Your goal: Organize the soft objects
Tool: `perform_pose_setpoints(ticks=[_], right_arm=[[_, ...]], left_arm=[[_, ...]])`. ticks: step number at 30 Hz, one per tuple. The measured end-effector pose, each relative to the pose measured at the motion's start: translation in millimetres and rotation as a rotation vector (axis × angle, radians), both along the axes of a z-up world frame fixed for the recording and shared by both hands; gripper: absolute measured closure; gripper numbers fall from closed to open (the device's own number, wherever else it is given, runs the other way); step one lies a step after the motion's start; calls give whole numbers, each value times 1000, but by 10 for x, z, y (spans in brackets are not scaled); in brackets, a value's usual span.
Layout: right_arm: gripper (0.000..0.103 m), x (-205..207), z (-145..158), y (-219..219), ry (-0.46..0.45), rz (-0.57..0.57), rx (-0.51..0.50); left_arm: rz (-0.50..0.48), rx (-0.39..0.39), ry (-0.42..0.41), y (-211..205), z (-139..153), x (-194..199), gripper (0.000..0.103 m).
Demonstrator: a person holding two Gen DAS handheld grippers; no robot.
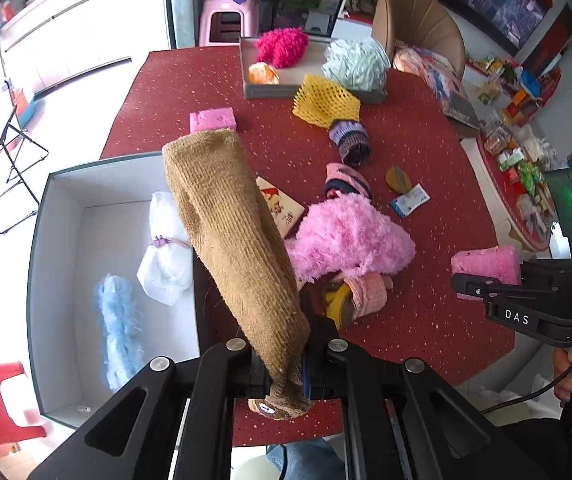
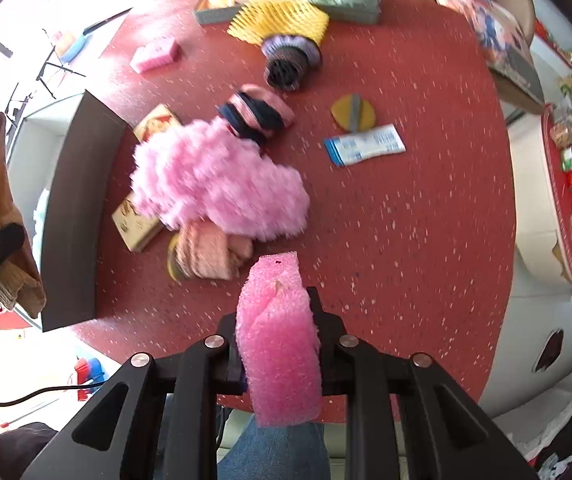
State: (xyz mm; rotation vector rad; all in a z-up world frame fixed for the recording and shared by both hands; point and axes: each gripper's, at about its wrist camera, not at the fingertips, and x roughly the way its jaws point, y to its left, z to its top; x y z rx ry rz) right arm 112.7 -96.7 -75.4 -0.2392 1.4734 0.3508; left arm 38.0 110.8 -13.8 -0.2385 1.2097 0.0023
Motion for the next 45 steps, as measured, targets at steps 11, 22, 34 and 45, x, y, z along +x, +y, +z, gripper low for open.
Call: perform_pose_setpoints(ticks=[11,22,34,45], right_arm=[[79,86,345,637,-66,156,13],[79,-118,425,1580,-44,396,69],[79,-313,353,2420,7,544,116],[79,-383,235,2717,31,589,105]], left_arm=[[213,-41,-65,557,89,-355,92],[434,-20,-20,1039,-80,-794,92],[534,-5,35,1305,-288,-992,92],[520,-20,61,1372,-426,-916,92]])
